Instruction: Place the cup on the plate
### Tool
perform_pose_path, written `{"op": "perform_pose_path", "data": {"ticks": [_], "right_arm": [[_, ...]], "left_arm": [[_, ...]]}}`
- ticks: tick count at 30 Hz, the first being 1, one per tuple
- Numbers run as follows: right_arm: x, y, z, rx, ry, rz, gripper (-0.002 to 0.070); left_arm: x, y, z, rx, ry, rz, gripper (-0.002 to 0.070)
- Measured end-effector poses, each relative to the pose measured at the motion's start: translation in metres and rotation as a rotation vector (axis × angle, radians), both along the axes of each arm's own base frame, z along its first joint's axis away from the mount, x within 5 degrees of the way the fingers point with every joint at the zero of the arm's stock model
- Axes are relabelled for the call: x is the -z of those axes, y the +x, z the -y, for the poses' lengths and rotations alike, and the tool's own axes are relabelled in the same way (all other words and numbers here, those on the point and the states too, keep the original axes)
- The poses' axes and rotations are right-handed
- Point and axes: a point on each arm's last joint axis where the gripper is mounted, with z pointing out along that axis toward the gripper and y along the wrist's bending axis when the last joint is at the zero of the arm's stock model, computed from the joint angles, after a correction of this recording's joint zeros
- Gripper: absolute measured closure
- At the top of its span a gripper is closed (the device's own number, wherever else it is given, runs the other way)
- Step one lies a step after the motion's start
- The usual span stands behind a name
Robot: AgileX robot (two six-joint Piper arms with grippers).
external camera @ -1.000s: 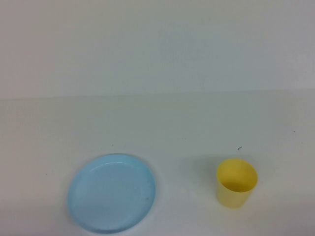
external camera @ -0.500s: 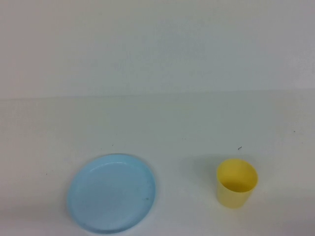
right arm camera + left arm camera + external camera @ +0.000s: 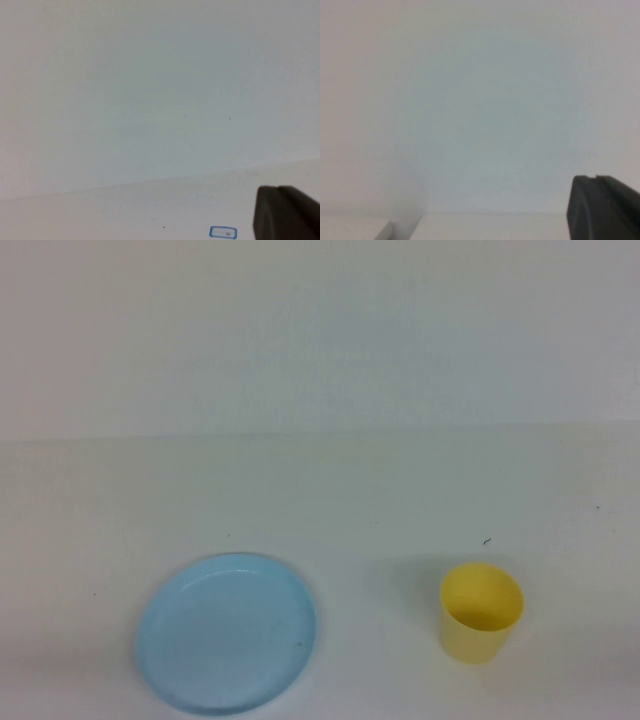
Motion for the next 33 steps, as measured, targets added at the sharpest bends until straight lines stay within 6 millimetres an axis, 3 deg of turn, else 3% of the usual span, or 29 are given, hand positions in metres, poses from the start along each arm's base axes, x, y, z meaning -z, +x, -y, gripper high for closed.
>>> {"op": "perform_pose_path", "data": {"ticks": [12, 15, 22, 27, 33], "right_arm": [[-0.007, -0.001, 0.000, 0.010, -0.098, 0.059, 0.0676], [-0.019, -0.003, 0.000, 0.015, -0.157, 0.064, 0.0676], [-0.072, -0.014, -0.001, 0.047, -0.310, 0.166, 0.0676], [-0.085, -0.005, 0.003, 0.053, -0.276, 0.001, 0.0676], [-0.081, 0.018, 0.007, 0.035, -0.190, -0.301, 0.0676]], "left_arm": [[0.000, 0.000, 0.000, 0.078, -0.333, 0.036, 0.0675], [0.002, 0.001, 0.001, 0.089, -0.349, -0.010, 0.0675], [-0.049, -0.014, 0.005, 0.085, -0.214, -0.028, 0.0675], [-0.075, -0.011, 0.005, 0.054, -0.065, -0.197, 0.0675], [-0.079, 0.016, 0.007, 0.091, 0.027, -0.402, 0.0675]]}}
